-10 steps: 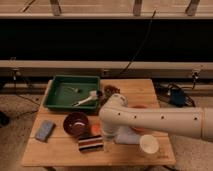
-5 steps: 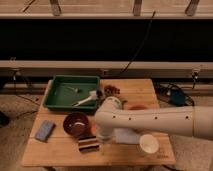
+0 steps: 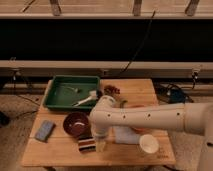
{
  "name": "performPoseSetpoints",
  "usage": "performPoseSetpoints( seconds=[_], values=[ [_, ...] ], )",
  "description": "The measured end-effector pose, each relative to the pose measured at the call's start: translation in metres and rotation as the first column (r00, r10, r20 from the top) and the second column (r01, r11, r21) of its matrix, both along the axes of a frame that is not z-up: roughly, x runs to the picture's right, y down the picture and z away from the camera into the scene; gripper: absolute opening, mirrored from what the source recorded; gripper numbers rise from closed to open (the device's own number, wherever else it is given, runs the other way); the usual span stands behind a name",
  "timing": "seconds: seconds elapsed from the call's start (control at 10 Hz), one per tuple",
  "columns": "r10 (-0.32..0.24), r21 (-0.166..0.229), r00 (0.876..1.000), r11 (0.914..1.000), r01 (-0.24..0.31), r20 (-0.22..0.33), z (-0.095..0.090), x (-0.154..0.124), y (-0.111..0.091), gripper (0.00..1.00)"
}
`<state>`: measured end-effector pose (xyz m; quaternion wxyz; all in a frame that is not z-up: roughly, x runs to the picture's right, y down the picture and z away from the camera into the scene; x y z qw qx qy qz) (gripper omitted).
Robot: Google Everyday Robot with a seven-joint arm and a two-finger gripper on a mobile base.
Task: Place eraser in purple bowl
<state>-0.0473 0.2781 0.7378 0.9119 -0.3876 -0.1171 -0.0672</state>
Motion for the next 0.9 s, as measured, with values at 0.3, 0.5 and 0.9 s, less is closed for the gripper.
performPoseSetpoints(
  seconds=[0.3, 0.5, 0.9],
  values=[
    [0.004, 0.012, 1.0, 0.9999, -0.004, 0.002, 0.011, -0.007, 0.001, 0.62],
    [0.018, 0.027, 1.0, 0.9995, -0.018, 0.001, 0.019, -0.01, 0.003, 0.62],
    [0.03, 0.048, 1.0, 0.9984, -0.029, -0.01, 0.027, -0.012, 0.009, 0.61]
  ],
)
